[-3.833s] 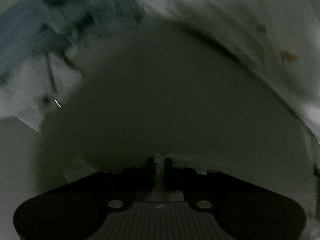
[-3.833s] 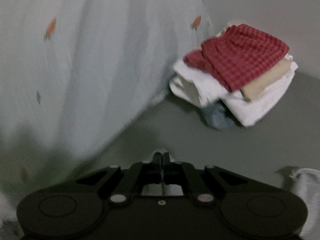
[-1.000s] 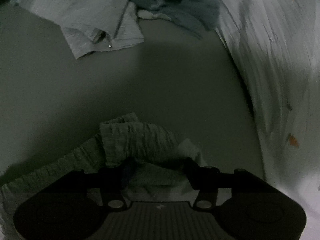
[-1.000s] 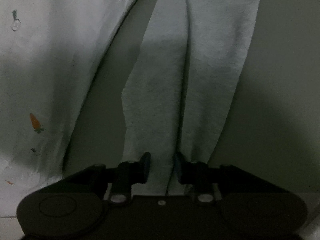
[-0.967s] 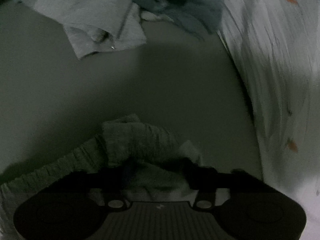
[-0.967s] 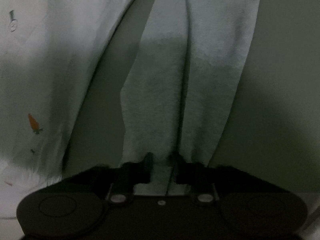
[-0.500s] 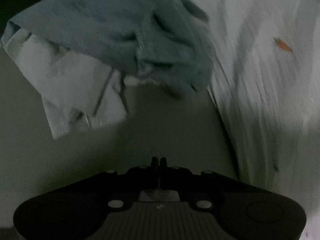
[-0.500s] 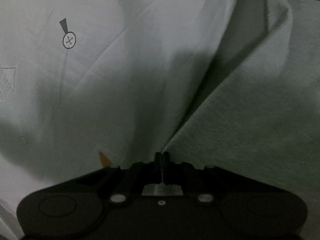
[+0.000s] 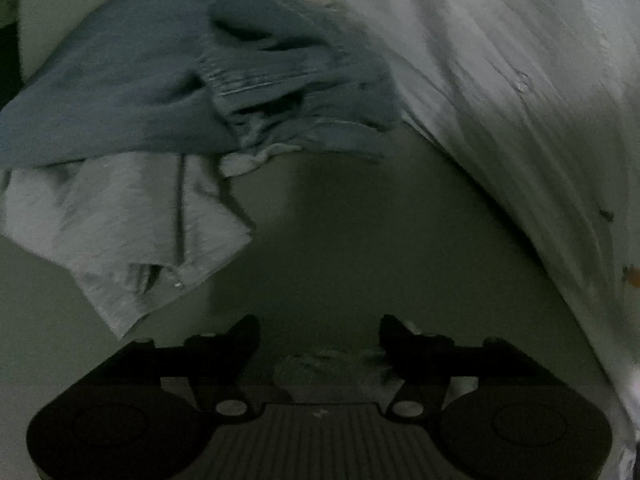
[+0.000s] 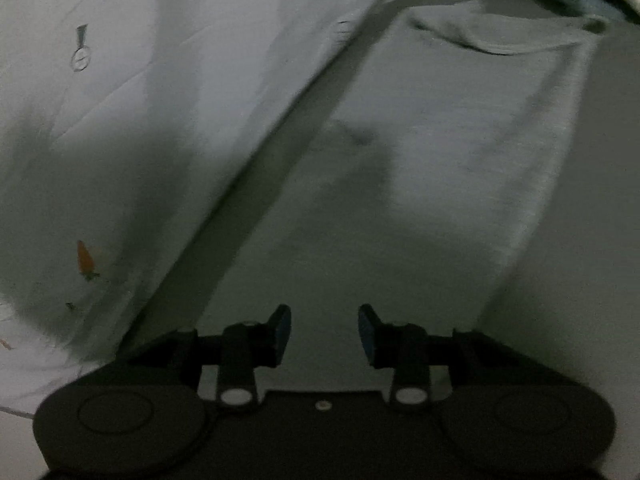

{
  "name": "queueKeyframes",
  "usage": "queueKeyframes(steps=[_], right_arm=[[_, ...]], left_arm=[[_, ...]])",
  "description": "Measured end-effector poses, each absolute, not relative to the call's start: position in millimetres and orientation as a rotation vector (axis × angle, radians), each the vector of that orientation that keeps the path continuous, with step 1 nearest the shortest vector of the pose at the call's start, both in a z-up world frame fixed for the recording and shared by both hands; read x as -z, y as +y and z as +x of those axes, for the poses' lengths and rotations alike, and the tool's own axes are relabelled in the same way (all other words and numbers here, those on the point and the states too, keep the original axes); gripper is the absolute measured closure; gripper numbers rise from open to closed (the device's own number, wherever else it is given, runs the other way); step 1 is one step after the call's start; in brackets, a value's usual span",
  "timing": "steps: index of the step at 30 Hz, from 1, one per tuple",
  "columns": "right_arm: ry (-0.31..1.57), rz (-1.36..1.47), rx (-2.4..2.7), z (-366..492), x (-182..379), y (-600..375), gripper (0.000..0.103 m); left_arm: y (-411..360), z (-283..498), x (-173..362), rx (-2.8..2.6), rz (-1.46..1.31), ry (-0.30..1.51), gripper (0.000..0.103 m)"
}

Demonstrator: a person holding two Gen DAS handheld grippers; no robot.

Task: Fold clothes

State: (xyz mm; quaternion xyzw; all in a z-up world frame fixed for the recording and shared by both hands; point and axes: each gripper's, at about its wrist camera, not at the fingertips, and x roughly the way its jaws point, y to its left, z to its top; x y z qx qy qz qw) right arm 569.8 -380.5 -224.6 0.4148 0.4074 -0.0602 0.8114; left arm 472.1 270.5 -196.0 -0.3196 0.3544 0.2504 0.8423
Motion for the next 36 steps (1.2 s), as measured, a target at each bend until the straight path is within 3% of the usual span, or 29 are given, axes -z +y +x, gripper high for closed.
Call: queueKeyframes(steps=[10, 20, 25, 28, 32, 36], right_arm=[[0.848, 0.935, 0.186, 549.7, 224.3, -390.3, 0.064], [0.869, 0.888, 0.153, 515.4, 213.1, -365.2, 0.064], [0.884, 0.885, 0.140, 493.5, 215.4, -346.2, 0.064], [0.891, 0.862, 0.143, 482.2, 214.8, -336.1, 0.064], [0.893, 0.851, 0.165, 461.0, 211.7, -328.2, 0.064], [0.906, 0.856, 0.193, 453.1, 214.9, -319.2, 0.064]], left_arm=[[262.7, 481.1, 207.0, -0.380, -0.830, 0.737, 0.030], [206.1, 493.4, 198.6, -0.171, -0.409, 0.861, 0.030], [243.2, 460.6, 196.8, -0.199, -0.487, 0.796, 0.030], [273.6, 447.0, 201.4, -0.219, -0.610, 0.752, 0.032], [290.3, 454.5, 205.8, -0.245, -0.612, 0.753, 0.046], [269.6, 473.1, 211.0, -0.135, -0.513, 0.806, 0.047]])
